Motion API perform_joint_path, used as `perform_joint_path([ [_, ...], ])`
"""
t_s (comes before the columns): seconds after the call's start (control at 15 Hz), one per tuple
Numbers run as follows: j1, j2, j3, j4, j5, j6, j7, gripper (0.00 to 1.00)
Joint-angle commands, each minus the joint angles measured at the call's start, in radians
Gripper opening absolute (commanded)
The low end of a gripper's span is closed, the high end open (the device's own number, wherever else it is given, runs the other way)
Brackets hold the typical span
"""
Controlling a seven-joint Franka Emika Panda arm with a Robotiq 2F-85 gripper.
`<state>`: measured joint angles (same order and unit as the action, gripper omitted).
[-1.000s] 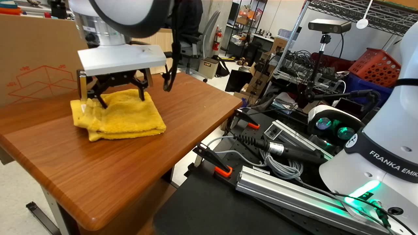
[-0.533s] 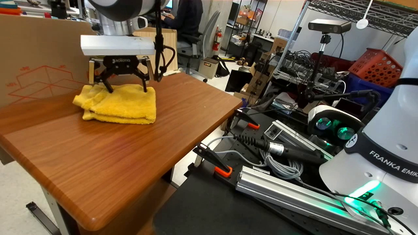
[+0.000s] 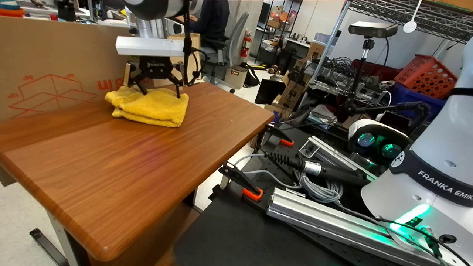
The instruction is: Wipe the table with the yellow towel
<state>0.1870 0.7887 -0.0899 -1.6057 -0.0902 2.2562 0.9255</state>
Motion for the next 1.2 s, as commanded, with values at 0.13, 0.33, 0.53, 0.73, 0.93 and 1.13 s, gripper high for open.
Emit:
perform_joint_path([
  [0.13, -0.082, -0.016, -0.011, -0.054, 0.036, -0.014, -0.087, 1.0],
  [0.33, -0.115, -0.026, -0.029, -0.09, 0.029, -0.007, -0.127, 1.0],
  [0.53, -0.145, -0.047, -0.046, -0.122, 0.029, -0.01, -0.17, 1.0],
  [0.73, -0.174, -0.077, -0.068, -0.163, 0.029, -0.026, -0.21, 1.0],
  [0.93, -0.19, -0.102, -0.091, -0.204, 0.023, -0.035, -0.241, 1.0],
  [1.13, -0.18, -0.078, -0.106, -0.179, 0.015, -0.011, -0.235, 1.0],
])
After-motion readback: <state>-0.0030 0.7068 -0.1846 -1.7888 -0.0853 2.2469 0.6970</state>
